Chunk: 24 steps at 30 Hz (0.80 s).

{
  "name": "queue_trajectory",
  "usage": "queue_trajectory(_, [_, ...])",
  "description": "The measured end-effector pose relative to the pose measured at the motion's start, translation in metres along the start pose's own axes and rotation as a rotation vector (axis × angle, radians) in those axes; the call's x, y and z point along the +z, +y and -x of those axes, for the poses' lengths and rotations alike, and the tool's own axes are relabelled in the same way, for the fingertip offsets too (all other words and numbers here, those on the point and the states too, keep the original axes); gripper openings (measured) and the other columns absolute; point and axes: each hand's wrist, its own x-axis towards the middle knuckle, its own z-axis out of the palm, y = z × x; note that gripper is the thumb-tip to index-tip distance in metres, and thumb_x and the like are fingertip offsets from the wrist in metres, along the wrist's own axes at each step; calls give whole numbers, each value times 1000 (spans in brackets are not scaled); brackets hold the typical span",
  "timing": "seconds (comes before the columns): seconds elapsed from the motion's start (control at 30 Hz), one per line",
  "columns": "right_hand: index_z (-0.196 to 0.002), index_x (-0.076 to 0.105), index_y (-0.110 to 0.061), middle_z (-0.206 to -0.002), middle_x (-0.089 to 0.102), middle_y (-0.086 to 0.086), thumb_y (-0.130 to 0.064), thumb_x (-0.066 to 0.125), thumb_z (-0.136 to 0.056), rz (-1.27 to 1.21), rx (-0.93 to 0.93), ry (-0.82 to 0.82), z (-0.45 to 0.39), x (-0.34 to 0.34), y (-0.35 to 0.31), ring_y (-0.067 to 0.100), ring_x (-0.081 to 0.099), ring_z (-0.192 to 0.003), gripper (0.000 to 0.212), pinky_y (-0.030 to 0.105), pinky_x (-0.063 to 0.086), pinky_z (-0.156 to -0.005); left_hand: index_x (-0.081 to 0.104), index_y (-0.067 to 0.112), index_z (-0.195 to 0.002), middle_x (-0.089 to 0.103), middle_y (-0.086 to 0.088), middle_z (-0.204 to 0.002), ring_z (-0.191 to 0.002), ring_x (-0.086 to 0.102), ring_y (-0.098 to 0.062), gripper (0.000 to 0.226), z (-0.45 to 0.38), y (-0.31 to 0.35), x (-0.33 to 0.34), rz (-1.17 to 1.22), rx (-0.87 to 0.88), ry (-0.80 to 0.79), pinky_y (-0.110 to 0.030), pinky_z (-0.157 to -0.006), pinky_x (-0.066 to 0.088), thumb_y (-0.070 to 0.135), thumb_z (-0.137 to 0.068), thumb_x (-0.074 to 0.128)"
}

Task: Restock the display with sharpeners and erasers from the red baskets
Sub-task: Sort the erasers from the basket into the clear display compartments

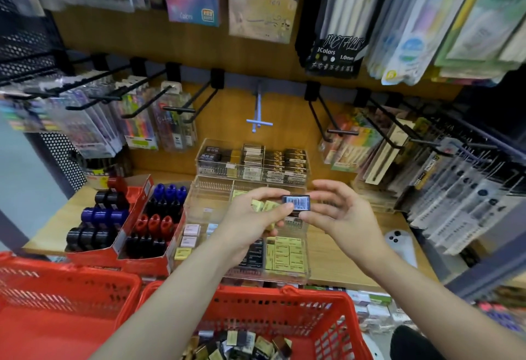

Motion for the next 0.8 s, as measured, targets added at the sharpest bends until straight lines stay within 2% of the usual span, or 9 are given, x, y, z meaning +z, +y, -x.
queue_trajectory(0.17, [-100,72,-23,-94,76,-6,-4,83,-71,89,14,-6,-1,0,2,9,73,-84,36,17,56,-69,75,25,-103,75,-5,-94,-69,66,-12,28,-1,-1,0,-20,24,5,-24,-60,54,13,-78,81])
queue_trajectory(0.27, [-104,72,-11,-86,76,5,-22,78,-78,-30,143,-36,-1,0,1,15,73,-78,29,18,56,-68,74,28,-107,74,0,-86,-68,65,-11,32,-1,-1,-2,-37,21,-44,-24,-58,52,17,-78,81])
queue_trajectory(0.33, [-97,75,-5,-83,74,8,-32,75,-79,-116,263,-92,0,0,-1,15,70,-73,32,19,55,-67,73,30,-110,72,5,-79,-65,64,-11,33,-2,-2,-5,-101,27,-98,-22,-56,50,18,-80,80])
queue_trajectory(0.47, [-78,79,-9,-72,68,6,-37,74,-80,-198,415,-120,-2,1,-4,10,61,-62,29,18,53,-59,69,20,-105,74,1,-82,-63,63,-10,24,-1,-2,-5,-180,-57,-137,-20,-51,47,34,-86,74])
queue_trajectory(0.53, [-86,79,-7,-77,70,6,-29,75,-79,-306,413,-136,-1,4,-4,9,64,-65,23,17,54,-61,70,20,-95,73,4,-77,-63,62,-10,24,-1,-3,-1,-160,-107,-142,-20,-51,47,43,-86,70])
queue_trajectory(0.6, [-102,75,-4,-94,73,11,-19,75,-76,-353,389,-142,0,7,-5,11,66,-74,30,17,54,-66,74,23,-94,73,5,-77,-63,62,-9,27,-1,-3,1,-135,-146,-143,-20,-52,47,48,-86,69])
queue_trajectory(0.7, [-121,66,-4,-118,69,14,-22,71,-84,-332,404,-100,-3,6,-5,19,64,-97,41,28,55,-81,76,23,-99,75,2,-87,-64,62,-8,27,0,-1,-1,-221,-198,-253,-21,-53,48,46,-86,69])
queue_trajectory(0.77, [-130,59,-5,-124,66,14,-22,65,-92,-355,437,-92,-5,1,-4,25,64,-112,42,35,54,-91,76,23,-101,75,1,-89,-64,63,-8,25,0,0,-3,-267,-210,-271,-20,-52,48,43,-86,71])
queue_trajectory(0.8, [-131,57,-5,-122,67,15,-19,61,-95,-364,440,-88,-6,-1,-3,27,65,-112,39,35,55,-89,76,23,-101,76,0,-89,-64,63,-8,24,-1,0,-5,-249,-214,-228,-20,-53,49,41,-86,72])
